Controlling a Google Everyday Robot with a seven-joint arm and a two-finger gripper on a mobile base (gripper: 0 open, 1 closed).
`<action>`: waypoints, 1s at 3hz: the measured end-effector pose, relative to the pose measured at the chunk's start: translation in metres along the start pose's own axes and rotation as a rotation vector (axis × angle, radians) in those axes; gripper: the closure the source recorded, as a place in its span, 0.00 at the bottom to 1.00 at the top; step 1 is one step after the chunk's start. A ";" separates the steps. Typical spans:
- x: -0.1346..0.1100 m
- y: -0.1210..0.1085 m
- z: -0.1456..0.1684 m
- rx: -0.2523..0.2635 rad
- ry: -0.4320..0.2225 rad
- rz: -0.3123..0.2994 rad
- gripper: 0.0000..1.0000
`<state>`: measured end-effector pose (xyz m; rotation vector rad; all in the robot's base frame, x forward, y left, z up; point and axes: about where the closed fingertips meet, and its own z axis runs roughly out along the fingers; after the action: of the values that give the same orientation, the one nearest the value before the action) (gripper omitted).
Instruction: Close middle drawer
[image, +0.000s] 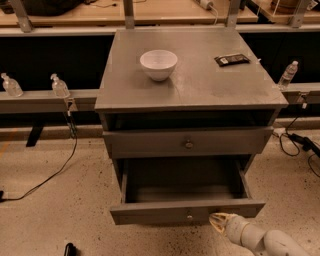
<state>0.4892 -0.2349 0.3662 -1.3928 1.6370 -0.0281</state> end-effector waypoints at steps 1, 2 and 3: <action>0.005 -0.005 0.016 -0.016 0.004 -0.012 1.00; 0.001 -0.008 0.033 -0.061 -0.003 -0.035 1.00; -0.003 -0.012 0.042 -0.085 -0.008 -0.052 1.00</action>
Offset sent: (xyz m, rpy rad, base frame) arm 0.0640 0.0392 -0.0285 -0.0696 0.0829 0.1765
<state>0.5255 -0.2147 0.3513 -1.4980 1.6117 0.0167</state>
